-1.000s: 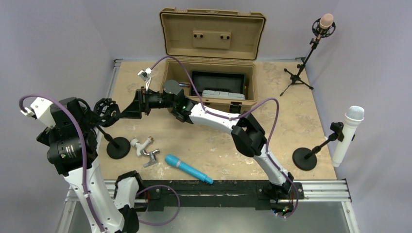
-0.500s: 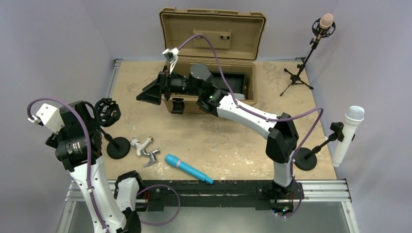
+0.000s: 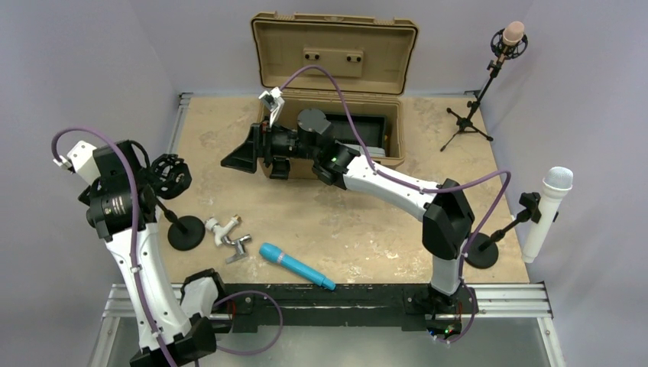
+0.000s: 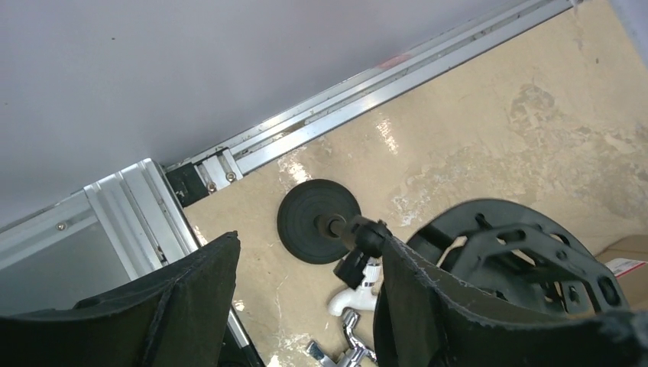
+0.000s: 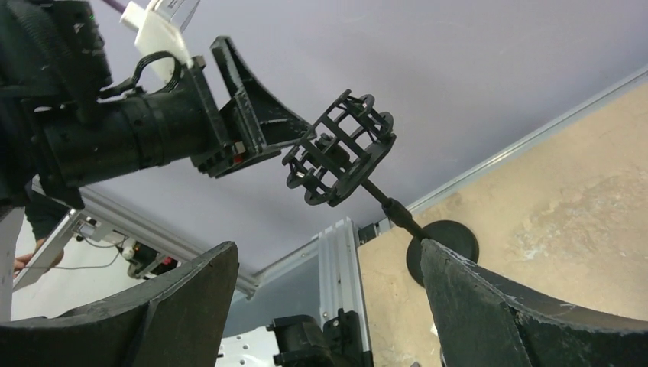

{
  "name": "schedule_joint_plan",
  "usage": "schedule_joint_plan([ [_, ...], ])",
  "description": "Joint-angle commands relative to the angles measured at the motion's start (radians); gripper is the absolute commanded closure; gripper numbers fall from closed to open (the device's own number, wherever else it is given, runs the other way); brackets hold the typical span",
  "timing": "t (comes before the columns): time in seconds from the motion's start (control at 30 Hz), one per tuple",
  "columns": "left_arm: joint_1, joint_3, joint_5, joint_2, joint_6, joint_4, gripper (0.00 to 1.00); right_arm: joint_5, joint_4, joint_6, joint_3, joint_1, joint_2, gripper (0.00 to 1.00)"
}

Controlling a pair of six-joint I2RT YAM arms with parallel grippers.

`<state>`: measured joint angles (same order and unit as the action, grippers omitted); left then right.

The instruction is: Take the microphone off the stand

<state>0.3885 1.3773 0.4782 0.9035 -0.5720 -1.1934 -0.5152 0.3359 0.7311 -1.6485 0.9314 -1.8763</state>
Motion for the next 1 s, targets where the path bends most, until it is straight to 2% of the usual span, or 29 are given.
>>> schedule_joint_plan([
  [0.0, 0.019, 0.013, -0.03, 0.019, 0.019, 0.051, 0.34, 0.008, 0.021, -0.026, 0.02, 0.004, 0.045, 0.13],
  [0.97, 0.046, -0.072, -0.009, 0.001, 0.018, 0.061, 0.32, -0.003, 0.034, -0.01, 0.016, 0.004, 0.017, 0.13],
])
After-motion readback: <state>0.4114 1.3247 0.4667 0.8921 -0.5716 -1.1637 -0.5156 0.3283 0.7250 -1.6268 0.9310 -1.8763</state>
